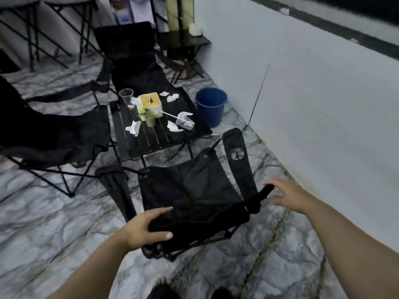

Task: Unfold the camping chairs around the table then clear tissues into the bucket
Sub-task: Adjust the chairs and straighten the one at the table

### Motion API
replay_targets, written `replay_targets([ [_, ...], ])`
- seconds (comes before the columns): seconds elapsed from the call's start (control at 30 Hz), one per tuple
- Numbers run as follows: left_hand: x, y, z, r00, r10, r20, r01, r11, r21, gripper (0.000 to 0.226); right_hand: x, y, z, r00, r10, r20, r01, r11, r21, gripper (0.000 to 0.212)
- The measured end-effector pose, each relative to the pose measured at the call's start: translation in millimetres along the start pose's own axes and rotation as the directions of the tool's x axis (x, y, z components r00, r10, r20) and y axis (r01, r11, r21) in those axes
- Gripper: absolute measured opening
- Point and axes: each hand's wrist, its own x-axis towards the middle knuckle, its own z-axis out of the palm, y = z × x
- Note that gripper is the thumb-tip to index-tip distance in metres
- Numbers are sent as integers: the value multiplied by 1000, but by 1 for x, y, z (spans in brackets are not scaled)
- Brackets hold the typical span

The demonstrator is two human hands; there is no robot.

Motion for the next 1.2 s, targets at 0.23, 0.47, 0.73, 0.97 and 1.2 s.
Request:
replay_targets([
  [0.23, -50, -27, 15, 909, -243, -338, 233, 970, -70, 46, 38, 15, 4, 993, -112, -28, 113, 991, 70, 48],
  [0.47, -31, -21, 22, 761, -324, -562, 343, 936, -74, 35, 65, 22, 3, 985, -170, -8, 170, 985, 15, 46],
  [0.73, 0, -12, -22, 664, -251, -704, 327, 945, -29, 23, 97, -5, -17, 978, -172, -118, 174, 985, 11, 28],
  [0.97, -12, -32, -32, 612, -287, -737, 386, 922, -38, 21, 110, -28, -20, 944, -328, -38, 322, 940, -108, 21],
  [1.2, -9, -31, -13, 681, -267, -682, 377, 926, 14, 13, 107, -13, -11, 962, -258, -94, 247, 962, -115, 25],
])
